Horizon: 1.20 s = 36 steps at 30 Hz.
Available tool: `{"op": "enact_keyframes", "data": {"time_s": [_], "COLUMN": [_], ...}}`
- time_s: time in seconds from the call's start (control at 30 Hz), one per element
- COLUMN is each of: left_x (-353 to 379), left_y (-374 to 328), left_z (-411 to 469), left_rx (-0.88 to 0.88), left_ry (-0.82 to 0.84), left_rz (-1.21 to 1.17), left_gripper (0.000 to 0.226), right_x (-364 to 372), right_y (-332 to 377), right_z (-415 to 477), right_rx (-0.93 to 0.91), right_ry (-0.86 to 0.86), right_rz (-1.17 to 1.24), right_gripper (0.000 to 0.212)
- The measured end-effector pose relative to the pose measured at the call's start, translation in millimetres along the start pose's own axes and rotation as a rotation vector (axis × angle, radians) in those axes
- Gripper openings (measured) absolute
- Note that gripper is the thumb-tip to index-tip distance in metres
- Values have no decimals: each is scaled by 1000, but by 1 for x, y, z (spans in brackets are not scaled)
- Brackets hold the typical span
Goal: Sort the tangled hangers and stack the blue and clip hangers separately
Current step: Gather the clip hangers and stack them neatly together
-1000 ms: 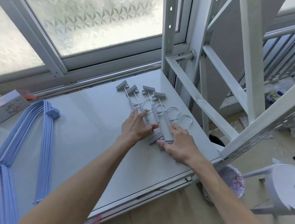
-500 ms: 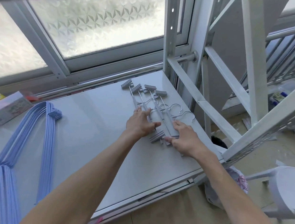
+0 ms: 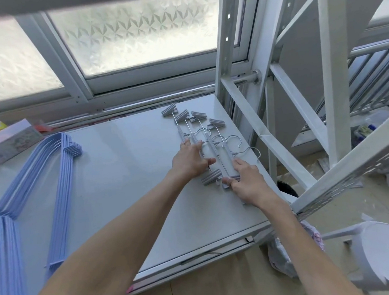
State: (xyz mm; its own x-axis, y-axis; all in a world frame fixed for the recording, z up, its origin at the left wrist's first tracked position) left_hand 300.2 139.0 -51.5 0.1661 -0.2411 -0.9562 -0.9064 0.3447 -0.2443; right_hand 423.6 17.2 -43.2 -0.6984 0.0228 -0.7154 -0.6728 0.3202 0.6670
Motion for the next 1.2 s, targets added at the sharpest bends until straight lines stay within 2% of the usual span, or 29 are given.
{"op": "enact_keyframes", "data": {"time_s": [0.37,0.7,0.93,1.2], "left_x": [-1,3,7,5], "left_y": [3,5,7,4], "left_z": [2,-1,-2,-2], "left_rx": [-5,-8,-25,-59], "left_ry": [-4,-18,-21,0], "left_rz": [21,-26,-75,-103], "left_gripper": [76,77,77,77], "right_x": [-5,-9,-3,-1], "right_y": [-4,-6,-7,-7], "right_z": [2,6,-5,-13], "right_rx": [1,-1,55,35], "right_ry": [31,46,-39,-85], "right_rz": [21,12,-4,17], "right_gripper": [68,64,64,61]}}
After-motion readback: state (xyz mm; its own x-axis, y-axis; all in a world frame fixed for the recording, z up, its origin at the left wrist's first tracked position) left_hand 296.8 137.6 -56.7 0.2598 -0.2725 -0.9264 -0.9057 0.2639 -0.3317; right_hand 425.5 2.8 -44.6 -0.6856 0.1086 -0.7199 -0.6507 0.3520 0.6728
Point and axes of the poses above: each hand's wrist, its own z-axis towards the middle knuckle, its own x-axis out of the palm, y = z × x, the point moved 6 cm from there along z, towards the middle knuckle, and after that the axes turned 8 degrees about z, right-handed, at the moved point
